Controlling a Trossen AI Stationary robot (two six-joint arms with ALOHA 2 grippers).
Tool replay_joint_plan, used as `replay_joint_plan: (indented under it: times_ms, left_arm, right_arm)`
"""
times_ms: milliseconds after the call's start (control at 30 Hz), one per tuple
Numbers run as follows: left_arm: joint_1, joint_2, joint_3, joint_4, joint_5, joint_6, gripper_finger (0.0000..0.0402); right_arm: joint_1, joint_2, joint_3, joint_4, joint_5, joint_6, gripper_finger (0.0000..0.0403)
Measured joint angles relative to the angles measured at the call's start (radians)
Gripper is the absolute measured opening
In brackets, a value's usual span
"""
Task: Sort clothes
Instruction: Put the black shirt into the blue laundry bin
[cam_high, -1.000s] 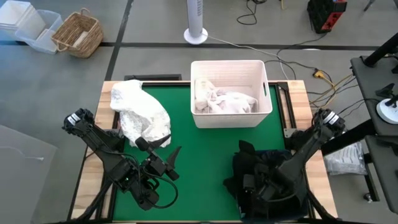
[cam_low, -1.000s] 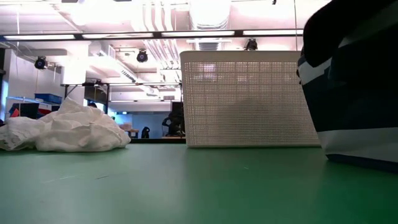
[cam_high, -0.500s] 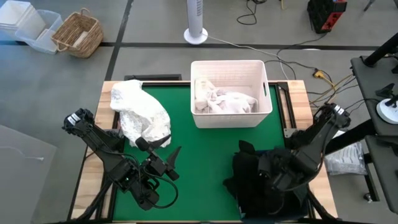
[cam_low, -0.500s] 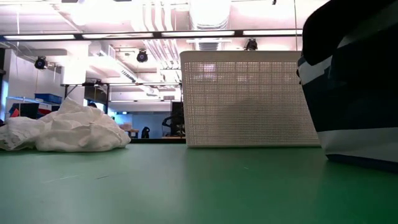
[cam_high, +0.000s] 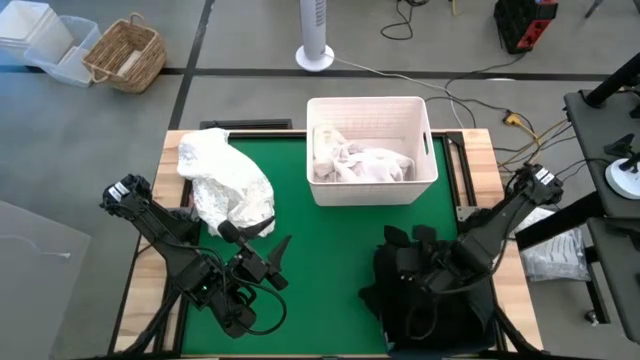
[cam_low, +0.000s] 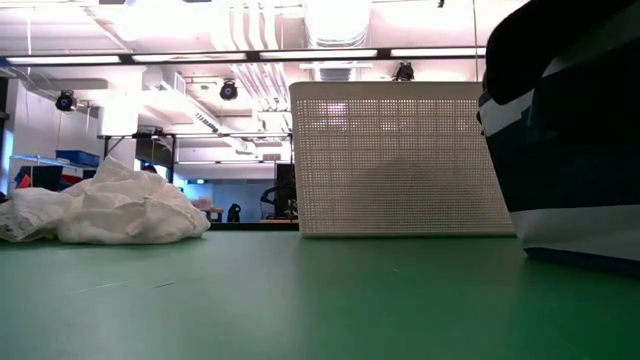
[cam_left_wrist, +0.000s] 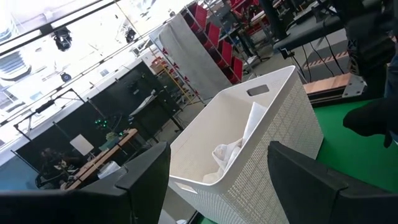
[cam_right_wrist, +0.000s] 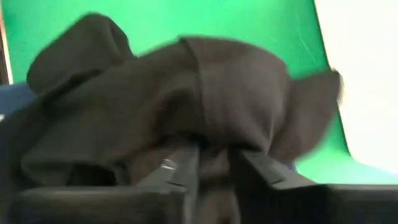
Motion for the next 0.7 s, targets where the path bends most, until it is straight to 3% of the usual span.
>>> replay_joint_plan:
  times_ms: [67, 133, 333, 567, 700]
  left_arm:
    - [0.000, 0.000, -0.001, 0.000, 0.000, 0.000, 0.0245]
    - [0.000, 0.000, -0.002, 0.000, 0.000, 0.000, 0.0245]
    - [0.000, 0.000, -0.003, 0.000, 0.015, 0.000, 0.0245]
    - [0.000, 0.000, -0.003, 0.000, 0.015, 0.000, 0.0245]
    - [0.000, 0.000, -0.003, 0.000, 0.016, 0.000, 0.0245]
  right_arm:
    - [-0.018, 0.002, -0.048, 0.096, 0.002, -0.066, 0.0030]
    - [-0.032, 0.002, -0.102, 0.169, -0.020, -0.097, 0.0017]
    - [-0.039, 0.002, -0.250, 0.233, -0.077, -0.074, 0.0010]
    - [-0.040, 0.001, -0.467, 0.517, -0.085, -0.096, 0.0009]
    - [-0.039, 0.007, -0.534, 0.579, -0.075, -0.080, 0.0009]
